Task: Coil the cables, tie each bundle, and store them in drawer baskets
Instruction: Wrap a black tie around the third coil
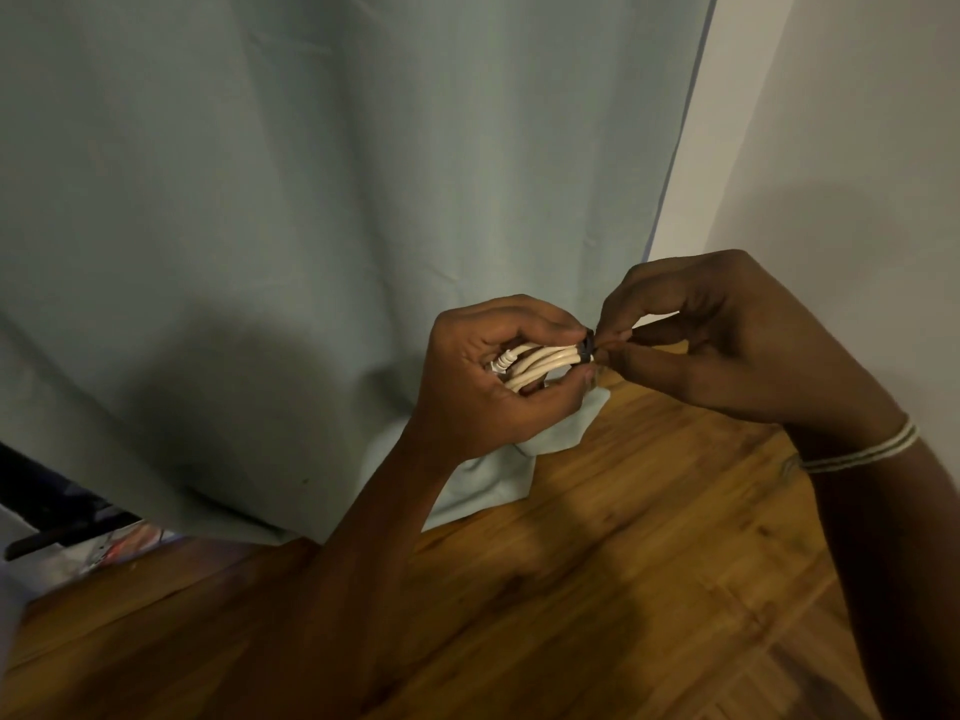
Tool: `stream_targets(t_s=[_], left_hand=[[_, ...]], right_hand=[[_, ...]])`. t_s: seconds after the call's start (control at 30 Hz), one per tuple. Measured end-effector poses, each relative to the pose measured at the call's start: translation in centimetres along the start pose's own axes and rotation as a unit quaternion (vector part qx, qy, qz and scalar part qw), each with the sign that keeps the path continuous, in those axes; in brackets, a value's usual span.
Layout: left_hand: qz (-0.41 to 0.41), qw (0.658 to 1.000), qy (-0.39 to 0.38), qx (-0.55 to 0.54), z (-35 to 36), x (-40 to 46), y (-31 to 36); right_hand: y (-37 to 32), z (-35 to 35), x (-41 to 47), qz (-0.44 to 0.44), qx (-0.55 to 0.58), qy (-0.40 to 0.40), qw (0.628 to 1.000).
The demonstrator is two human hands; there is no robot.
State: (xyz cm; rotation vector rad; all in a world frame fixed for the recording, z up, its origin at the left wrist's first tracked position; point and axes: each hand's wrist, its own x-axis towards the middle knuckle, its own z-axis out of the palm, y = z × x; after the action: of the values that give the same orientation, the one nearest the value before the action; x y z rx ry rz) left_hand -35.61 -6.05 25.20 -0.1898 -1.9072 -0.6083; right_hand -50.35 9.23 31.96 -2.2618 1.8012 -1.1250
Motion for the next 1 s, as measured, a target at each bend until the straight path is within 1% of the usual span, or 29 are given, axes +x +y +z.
stream_targets(t_s=[0.07, 0.23, 0.43, 0.63, 0.83, 0.9, 1.0], left_hand=[[-0.001, 1.000, 0.004, -0.004, 0.0, 0.0, 0.0], [0.003, 1.000, 0.001, 0.000, 0.2, 0.1, 0.3], [0.012, 1.000, -0.002, 0.007, 0.4, 0.2, 0.7], [0.003, 1.000, 0.012, 0.015, 0.5, 0.4, 0.7], [0.017, 0.999, 0.016, 0.045, 0.6, 0.9, 0.9], [0.028, 0.998, 0.016, 0.061, 0.7, 1.0, 0.8], [0.023, 0.998, 0.016, 0.059, 1.0, 0.8, 0.8]], right_hand=[[-0.2, 0.1, 0.0, -0.008, -0.008, -0.002, 1.000], [0.1, -0.2, 0.2, 0.005, 0.010, -0.011, 1.000], [0.6, 0.0, -0.4, 0.016, 0.049, 0.031, 0.998], [1.5, -0.1, -0.9, -0.009, 0.090, 0.020, 0.996], [2.0, 0.5, -1.0, 0.002, 0.049, 0.060, 0.997], [2.0, 0.8, -1.1, 0.014, 0.048, 0.065, 0.997], [1.8, 1.0, -1.3, 0.020, 0.016, 0.070, 0.997]])
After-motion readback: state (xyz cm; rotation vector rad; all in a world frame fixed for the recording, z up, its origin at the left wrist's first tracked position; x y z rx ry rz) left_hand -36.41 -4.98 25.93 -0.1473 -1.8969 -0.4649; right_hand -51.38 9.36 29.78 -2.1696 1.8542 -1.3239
